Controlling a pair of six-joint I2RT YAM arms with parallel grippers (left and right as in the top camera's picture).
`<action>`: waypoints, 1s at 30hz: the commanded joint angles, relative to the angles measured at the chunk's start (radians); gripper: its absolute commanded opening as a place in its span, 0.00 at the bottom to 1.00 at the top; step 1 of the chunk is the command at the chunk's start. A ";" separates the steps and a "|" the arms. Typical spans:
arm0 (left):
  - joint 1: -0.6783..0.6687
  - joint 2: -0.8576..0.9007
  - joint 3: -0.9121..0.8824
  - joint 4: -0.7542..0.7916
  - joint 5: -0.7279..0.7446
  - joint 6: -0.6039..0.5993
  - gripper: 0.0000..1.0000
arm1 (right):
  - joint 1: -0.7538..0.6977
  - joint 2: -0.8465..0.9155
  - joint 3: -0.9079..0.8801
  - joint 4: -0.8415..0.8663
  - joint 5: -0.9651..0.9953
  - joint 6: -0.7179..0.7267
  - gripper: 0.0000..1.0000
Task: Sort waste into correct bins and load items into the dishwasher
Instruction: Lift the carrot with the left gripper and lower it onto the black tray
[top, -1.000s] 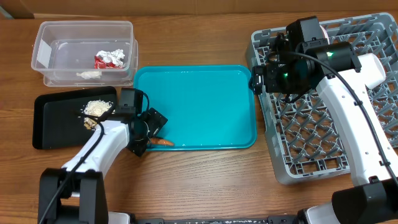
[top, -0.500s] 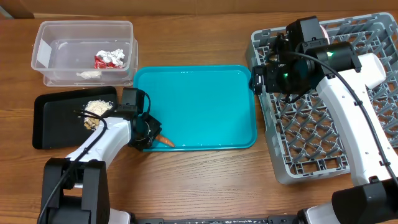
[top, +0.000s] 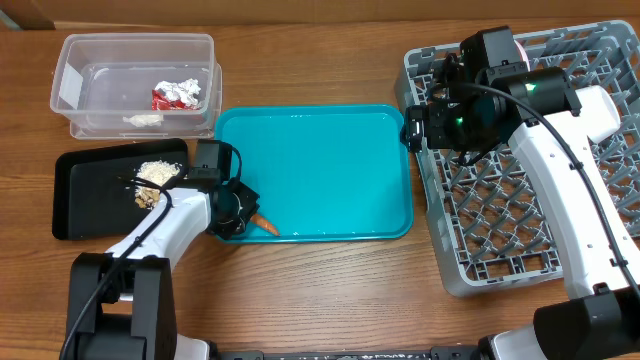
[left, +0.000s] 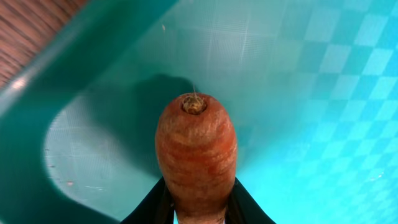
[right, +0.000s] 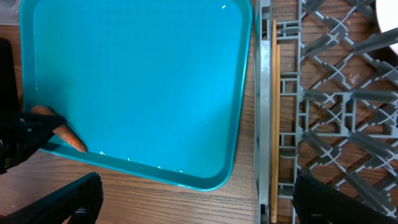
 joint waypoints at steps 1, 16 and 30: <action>0.052 -0.050 0.068 -0.030 -0.018 0.096 0.13 | 0.001 -0.006 0.015 0.002 -0.008 -0.008 1.00; 0.614 -0.131 0.241 -0.151 -0.243 0.345 0.15 | 0.001 -0.006 0.015 -0.010 0.026 -0.008 1.00; 0.714 0.158 0.240 -0.012 -0.332 0.347 0.25 | 0.001 -0.006 0.015 -0.037 0.026 -0.007 1.00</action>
